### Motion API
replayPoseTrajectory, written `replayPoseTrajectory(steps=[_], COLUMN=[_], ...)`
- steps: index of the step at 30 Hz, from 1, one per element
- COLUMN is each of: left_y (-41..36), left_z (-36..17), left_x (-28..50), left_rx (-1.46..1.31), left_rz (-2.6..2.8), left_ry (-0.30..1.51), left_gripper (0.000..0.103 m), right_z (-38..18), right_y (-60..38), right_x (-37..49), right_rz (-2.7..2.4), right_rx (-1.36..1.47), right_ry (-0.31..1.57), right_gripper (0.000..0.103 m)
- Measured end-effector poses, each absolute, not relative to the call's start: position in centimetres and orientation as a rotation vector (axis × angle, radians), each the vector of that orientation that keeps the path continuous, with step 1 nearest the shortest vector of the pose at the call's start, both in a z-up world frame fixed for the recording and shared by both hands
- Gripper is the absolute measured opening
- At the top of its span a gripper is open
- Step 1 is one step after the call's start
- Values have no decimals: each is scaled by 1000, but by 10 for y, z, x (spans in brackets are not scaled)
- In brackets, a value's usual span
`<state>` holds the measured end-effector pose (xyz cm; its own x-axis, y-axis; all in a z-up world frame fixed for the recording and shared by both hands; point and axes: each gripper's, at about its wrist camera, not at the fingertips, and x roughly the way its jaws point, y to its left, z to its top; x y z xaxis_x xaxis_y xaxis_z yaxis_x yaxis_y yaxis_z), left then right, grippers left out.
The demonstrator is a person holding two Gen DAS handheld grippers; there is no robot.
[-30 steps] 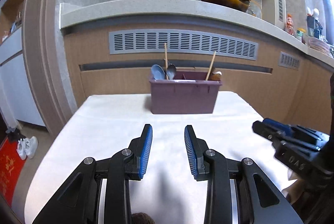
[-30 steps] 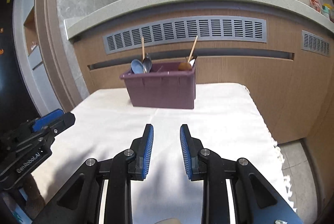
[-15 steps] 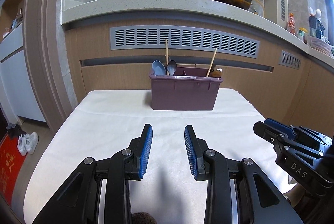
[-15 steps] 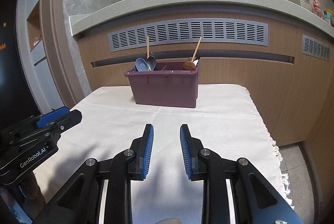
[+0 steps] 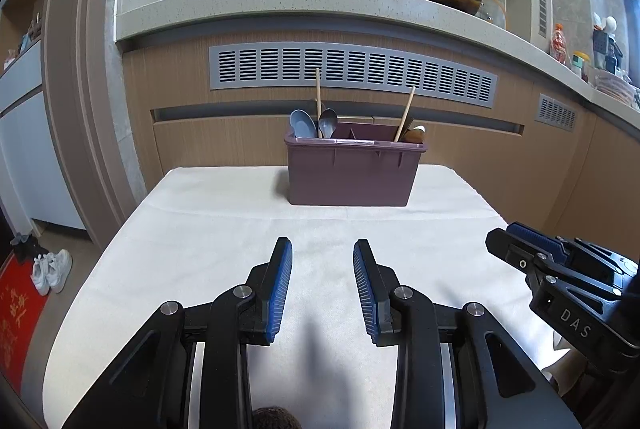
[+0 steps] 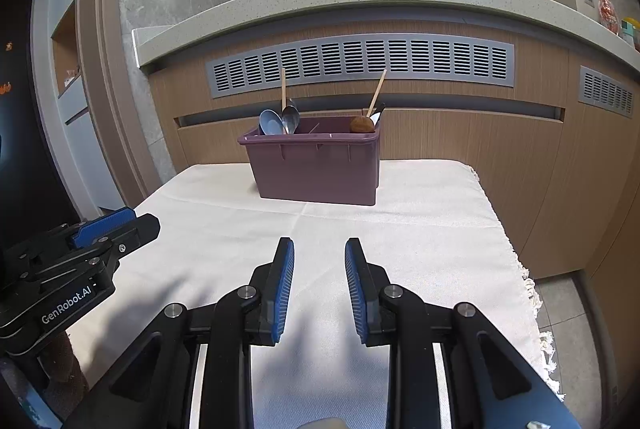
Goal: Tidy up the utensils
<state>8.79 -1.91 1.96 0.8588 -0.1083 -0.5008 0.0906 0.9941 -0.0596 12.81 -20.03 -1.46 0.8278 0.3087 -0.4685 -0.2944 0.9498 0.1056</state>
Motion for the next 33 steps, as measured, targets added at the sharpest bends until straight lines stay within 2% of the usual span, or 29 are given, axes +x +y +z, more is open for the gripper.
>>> replayPoseTrajectory(steps=[33], left_y=[-21], left_z=[17], left_x=[87], left_rx=[-41], left_rz=[-107], left_ry=[549], left_gripper=[33], right_z=[-15], right_y=[-198], right_x=[127], right_rz=[314], right_rx=[32], right_ry=[501], right_gripper=[26])
